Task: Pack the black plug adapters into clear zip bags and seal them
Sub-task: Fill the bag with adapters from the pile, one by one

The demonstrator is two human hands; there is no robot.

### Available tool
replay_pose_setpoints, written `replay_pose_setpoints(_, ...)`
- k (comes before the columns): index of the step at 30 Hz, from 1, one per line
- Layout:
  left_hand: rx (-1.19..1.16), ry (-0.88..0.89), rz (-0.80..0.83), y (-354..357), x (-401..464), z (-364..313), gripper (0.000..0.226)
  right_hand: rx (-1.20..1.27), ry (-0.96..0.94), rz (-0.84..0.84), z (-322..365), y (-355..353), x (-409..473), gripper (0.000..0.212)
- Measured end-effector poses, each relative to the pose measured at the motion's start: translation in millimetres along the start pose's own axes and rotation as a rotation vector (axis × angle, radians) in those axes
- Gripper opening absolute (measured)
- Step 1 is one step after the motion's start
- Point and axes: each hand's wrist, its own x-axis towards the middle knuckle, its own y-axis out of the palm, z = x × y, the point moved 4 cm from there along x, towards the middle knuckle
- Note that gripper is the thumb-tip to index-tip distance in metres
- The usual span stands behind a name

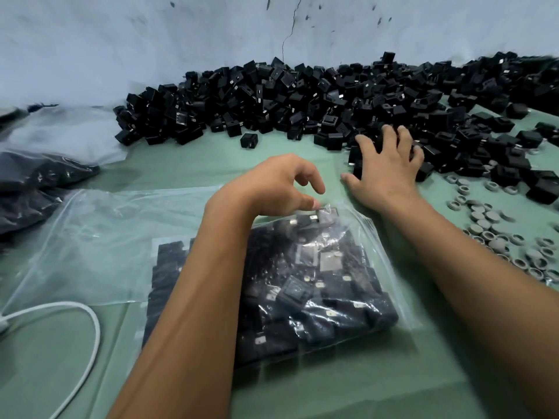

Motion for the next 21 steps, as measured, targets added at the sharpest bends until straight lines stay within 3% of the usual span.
replay_pose_setpoints(4,-0.031,0.002,-0.026,-4,3,5,0.021,0.009,-0.034,0.113,7,20,34,0.074)
replay_pose_setpoints(9,-0.035,0.024,-0.020,-2,5,2,0.020,0.172,-0.360,0.156,38,22,39,0.045)
replay_pose_setpoints(11,-0.041,0.044,0.000,0,5,-2,0.019,0.275,-0.401,0.134,42,16,33,0.038)
replay_pose_setpoints(17,-0.085,0.139,0.069,6,1,-14,0.020,0.519,-0.360,-0.049,33,-21,6,0.029)
replay_pose_setpoints(21,-0.084,0.202,0.091,10,0,-25,0.027,0.820,-0.088,-0.214,8,-39,-23,0.016)
